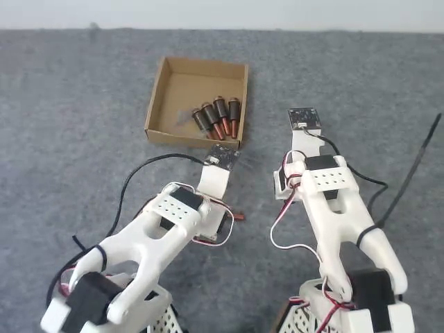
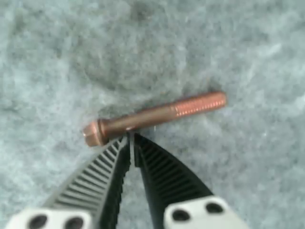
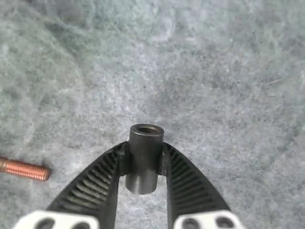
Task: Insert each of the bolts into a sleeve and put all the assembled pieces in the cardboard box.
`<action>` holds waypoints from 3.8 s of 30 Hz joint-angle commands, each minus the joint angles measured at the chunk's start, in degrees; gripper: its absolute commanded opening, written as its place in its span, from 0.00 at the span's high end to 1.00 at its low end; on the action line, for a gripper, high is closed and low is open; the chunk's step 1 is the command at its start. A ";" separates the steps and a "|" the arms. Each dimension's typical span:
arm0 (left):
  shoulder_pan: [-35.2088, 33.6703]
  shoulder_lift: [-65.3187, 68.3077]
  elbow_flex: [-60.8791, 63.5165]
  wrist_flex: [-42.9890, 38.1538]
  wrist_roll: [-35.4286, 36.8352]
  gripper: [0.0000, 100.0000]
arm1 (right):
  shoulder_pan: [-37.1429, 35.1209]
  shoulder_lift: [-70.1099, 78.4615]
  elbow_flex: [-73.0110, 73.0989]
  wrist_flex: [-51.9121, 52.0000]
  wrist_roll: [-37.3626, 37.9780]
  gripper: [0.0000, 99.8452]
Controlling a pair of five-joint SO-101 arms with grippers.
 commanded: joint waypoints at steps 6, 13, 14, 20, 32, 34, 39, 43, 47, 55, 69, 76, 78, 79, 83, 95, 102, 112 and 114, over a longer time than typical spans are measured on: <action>-0.62 -2.20 -0.13 -7.03 0.97 0.99 | 0.84 -0.40 -0.44 -0.92 0.62 0.99; -1.76 -1.58 0.31 -18.02 13.45 0.99 | 0.84 -0.40 -0.44 -0.92 0.62 0.99; -2.20 -0.53 -0.13 -18.64 14.77 0.99 | 0.92 -0.40 -0.44 -0.92 0.62 0.99; -4.92 6.24 -6.37 -15.47 16.70 0.99 | 0.92 -0.40 -0.44 -0.84 0.62 0.99; -5.10 -8.18 -6.29 -6.68 16.79 0.94 | 0.92 -0.40 -0.44 -0.92 0.62 0.99; -5.10 -9.14 -6.11 -5.71 16.79 0.86 | 0.92 -0.40 -0.44 -0.92 0.62 0.99; -5.01 -9.14 -2.59 -5.45 16.79 0.72 | 0.92 -0.40 -0.44 -0.92 0.62 0.99; -5.01 -8.88 -0.13 -9.41 21.98 0.77 | 0.92 -0.40 -0.44 -0.92 0.62 0.99; -5.10 -3.96 -0.13 -14.15 29.98 0.85 | 0.92 -0.40 -0.44 -0.92 0.62 0.99; -5.01 3.87 -7.52 -10.20 30.68 0.87 | 0.92 -0.40 -0.44 -0.92 0.62 0.99; -3.69 12.92 -17.01 -4.75 30.68 0.87 | 0.92 -0.40 -0.44 -0.92 0.62 0.99; -3.60 17.41 -21.14 0.44 30.77 0.87 | 0.92 -0.40 -0.44 -0.92 0.62 0.99; -3.34 18.02 -20.79 0.53 30.68 0.89 | 0.92 -0.40 -0.44 -0.92 0.62 0.99; -3.34 18.02 -20.70 0.53 30.51 0.91 | 0.92 -0.40 -0.44 -0.92 0.62 0.99; -4.66 17.93 -20.70 0.26 29.27 0.99 | 0.92 -0.40 -0.44 -0.92 0.62 0.99; -17.23 10.73 -19.38 1.41 5.45 0.98 | 0.92 -0.40 -0.44 -0.92 0.70 0.99; -17.49 8.35 -17.63 1.76 2.11 0.98 | 0.92 -0.40 -0.44 -0.92 0.70 0.99; -17.58 8.44 -16.22 2.11 2.11 0.89 | 0.92 -0.40 -0.44 -0.84 0.70 0.99; -17.58 8.44 -15.78 2.11 2.11 0.85 | 0.92 -0.40 -0.35 -0.75 0.70 0.99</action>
